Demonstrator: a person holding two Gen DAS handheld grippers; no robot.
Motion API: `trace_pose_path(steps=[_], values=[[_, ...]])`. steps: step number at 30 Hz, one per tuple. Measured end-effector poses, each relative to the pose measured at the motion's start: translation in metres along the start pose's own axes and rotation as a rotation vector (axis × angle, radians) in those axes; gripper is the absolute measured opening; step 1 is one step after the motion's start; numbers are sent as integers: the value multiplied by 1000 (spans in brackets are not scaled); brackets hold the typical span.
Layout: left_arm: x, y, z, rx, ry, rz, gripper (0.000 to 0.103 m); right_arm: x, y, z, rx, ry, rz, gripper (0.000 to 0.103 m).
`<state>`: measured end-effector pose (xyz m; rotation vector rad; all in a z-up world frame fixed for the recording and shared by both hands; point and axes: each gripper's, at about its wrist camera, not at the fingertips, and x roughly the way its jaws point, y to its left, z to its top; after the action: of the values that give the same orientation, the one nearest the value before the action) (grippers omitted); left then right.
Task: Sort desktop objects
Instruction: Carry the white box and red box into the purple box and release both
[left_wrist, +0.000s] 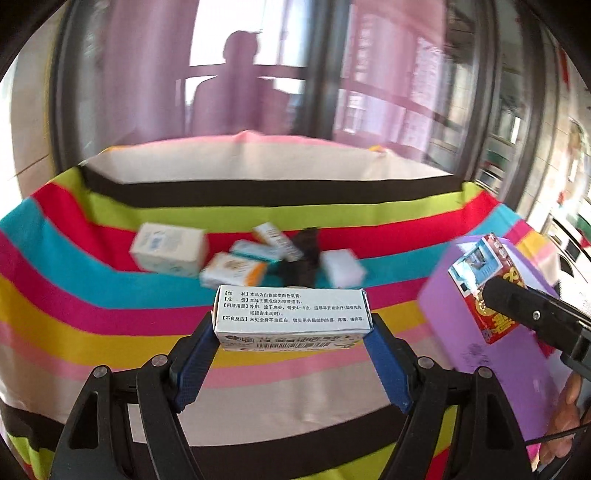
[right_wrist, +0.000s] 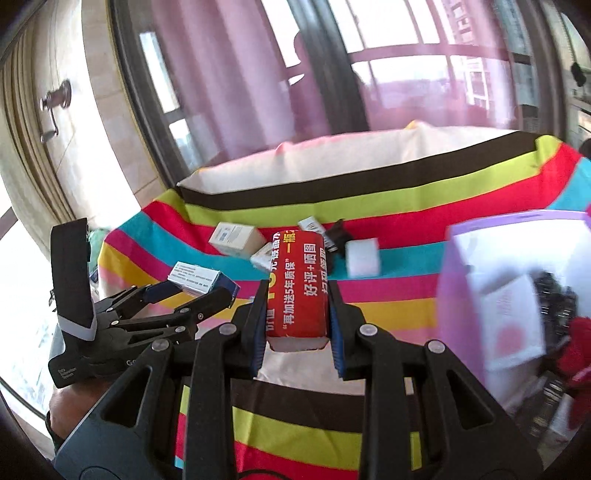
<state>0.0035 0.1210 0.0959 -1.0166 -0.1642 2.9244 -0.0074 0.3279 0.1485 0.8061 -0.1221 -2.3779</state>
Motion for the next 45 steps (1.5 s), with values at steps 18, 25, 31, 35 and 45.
trace_pose_path(steps=[18, 25, 31, 35, 45], values=[[-8, -161, 4, 234, -54, -272, 78, -100, -107, -14, 139, -113, -240, 31], [-10, -204, -3, 296, -57, -373, 78, -113, -143, -25, 211, -119, -320, 33], [-3, -226, -12, 327, -17, -448, 79, -118, -159, -31, 241, -126, -347, 43], [2, -232, -15, 324, 13, -477, 80, -122, -164, -34, 257, -141, -350, 61], [4, -223, -11, 298, 14, -460, 83, -117, -164, -33, 257, -129, -330, 62]])
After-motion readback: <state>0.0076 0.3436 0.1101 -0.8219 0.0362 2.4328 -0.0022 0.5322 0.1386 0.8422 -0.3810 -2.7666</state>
